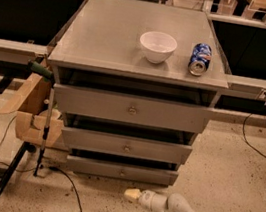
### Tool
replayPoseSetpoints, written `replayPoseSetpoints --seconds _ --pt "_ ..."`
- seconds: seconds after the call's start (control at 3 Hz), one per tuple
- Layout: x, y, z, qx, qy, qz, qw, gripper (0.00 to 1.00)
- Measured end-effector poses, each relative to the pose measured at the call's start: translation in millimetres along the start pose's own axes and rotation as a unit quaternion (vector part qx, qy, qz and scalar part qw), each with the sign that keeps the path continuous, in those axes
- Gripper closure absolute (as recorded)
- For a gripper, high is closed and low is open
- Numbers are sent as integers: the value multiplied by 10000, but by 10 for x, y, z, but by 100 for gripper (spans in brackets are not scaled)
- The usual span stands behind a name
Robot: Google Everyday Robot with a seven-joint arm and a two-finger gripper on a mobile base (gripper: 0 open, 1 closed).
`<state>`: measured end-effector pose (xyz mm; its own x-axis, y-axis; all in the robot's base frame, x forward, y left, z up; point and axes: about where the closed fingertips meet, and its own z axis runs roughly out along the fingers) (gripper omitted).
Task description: Open bottom drawer
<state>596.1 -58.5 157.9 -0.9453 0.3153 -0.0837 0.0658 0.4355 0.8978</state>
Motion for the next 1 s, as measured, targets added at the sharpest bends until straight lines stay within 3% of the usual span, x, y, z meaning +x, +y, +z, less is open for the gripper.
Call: replayPoseSetpoints --seconds 0.33,0.67,1.0 --pt "-173 323 -365 196 -476 -304 9982 59" --pt "-69 691 -505 305 -618 -548 9961 36" --pt "24 1104 -588 526 -642 -1075 9907 5"
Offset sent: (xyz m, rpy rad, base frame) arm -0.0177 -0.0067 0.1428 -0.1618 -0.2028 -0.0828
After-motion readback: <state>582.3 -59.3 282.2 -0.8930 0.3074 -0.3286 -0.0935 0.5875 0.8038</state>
